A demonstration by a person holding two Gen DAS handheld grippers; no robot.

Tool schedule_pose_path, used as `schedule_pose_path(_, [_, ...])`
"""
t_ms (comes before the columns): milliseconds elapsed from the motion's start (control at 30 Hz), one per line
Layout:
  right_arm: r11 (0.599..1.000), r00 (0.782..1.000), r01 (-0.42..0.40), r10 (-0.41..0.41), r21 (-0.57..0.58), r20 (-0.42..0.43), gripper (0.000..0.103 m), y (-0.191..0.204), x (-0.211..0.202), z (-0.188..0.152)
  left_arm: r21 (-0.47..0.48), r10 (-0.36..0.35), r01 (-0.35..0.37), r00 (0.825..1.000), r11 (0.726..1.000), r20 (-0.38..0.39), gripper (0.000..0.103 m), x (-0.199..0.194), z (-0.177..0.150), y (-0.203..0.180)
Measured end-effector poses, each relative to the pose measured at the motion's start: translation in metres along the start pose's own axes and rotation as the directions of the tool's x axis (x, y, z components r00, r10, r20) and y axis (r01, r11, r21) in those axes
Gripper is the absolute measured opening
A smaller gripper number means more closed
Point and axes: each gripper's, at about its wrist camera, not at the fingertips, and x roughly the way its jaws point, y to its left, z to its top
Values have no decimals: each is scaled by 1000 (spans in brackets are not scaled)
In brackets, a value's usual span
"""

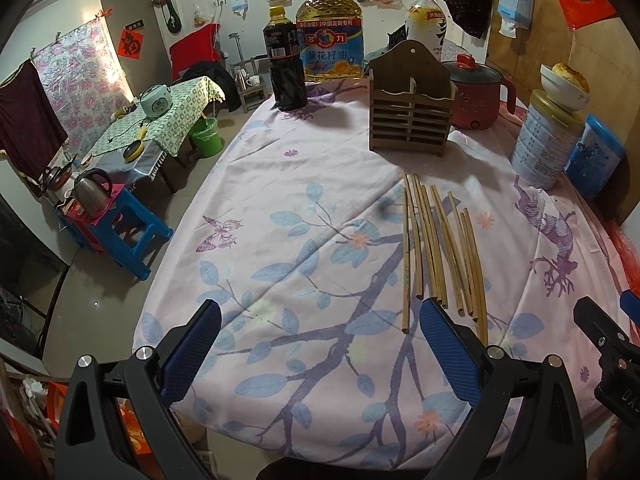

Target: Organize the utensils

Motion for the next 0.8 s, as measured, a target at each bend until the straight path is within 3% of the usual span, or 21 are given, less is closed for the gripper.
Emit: schedule_pose_path(800, [1000,1000,-2,2,6,-10,97,0,2,0,-1,4,-4,1000,1000,-7,98,-1,0,-2])
